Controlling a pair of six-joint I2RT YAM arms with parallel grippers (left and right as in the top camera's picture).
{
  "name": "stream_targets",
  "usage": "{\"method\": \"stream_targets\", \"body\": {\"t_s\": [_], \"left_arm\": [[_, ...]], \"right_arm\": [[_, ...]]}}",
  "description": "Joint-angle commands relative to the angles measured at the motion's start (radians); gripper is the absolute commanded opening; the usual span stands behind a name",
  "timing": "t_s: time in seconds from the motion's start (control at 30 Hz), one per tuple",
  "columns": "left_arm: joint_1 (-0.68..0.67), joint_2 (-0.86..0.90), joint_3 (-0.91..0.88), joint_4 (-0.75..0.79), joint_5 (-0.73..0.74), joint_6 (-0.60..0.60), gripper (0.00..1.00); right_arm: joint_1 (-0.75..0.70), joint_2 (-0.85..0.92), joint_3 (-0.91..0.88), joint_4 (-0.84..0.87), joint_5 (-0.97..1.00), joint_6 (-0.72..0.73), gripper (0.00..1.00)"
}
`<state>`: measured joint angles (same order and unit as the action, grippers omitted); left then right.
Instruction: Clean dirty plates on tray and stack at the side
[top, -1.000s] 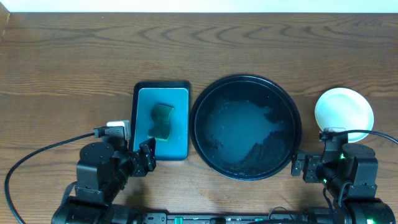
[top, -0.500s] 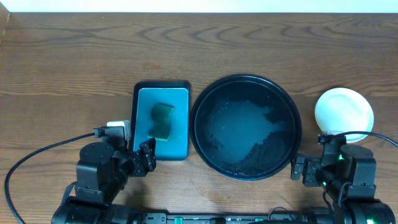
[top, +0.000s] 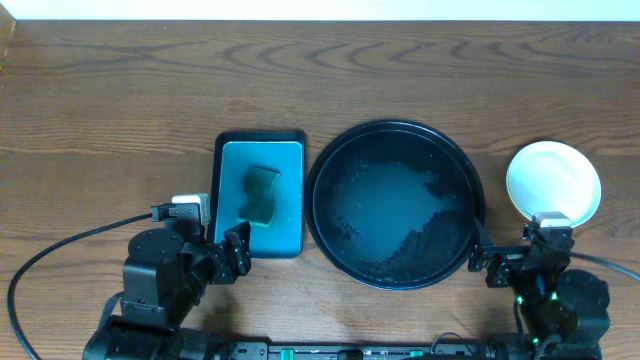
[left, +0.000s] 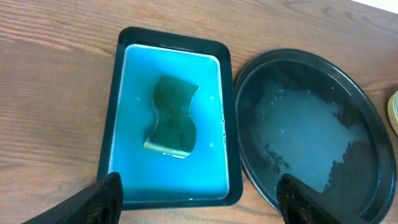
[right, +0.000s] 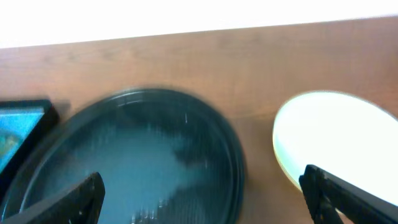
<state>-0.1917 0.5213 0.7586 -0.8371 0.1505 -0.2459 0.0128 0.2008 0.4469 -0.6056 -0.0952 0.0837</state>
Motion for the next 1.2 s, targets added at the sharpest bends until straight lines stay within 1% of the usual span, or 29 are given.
{"method": "stream_targets", "body": {"t_s": [0.0, 0.2, 0.3, 0.5, 0.6, 0.77, 0.87, 1.17], "left_arm": [[-0.003, 0.0, -0.009, 0.002, -0.012, 0.01, 0.8], [-0.003, 0.0, -0.009, 0.002, -0.012, 0.01, 0.8], [-0.003, 0.0, -0.009, 0.002, -0.012, 0.01, 0.8], [-0.003, 0.0, -0.009, 0.002, -0.012, 0.01, 0.8], [-0.003, 0.0, -0.009, 0.002, -0.012, 0.01, 0.8], [-0.003, 0.0, -0.009, 0.002, -0.012, 0.01, 0.8], [-0.003, 0.0, -0.009, 0.002, -0.012, 0.01, 0.8], [-0.003, 0.0, -0.009, 0.002, -0.012, 0.01, 0.8]], "right_arm": [[0.008, -0.089, -0.1, 0.113, 0.008, -0.013, 0.99], [0.009, -0.167, -0.232, 0.388, 0.009, -0.014, 0.99], [0.009, -0.193, -0.287, 0.487, 0.014, -0.014, 0.99], [0.009, -0.196, -0.392, 0.718, 0.039, -0.014, 0.99], [0.009, -0.196, -0.442, 0.79, 0.055, -0.014, 0.99], [0.022, -0.196, -0.442, 0.658, 0.091, -0.024, 0.99], [0.026, -0.196, -0.442, 0.526, 0.09, -0.037, 0.99], [0.035, -0.195, -0.442, 0.531, 0.088, -0.04, 0.99]]}}
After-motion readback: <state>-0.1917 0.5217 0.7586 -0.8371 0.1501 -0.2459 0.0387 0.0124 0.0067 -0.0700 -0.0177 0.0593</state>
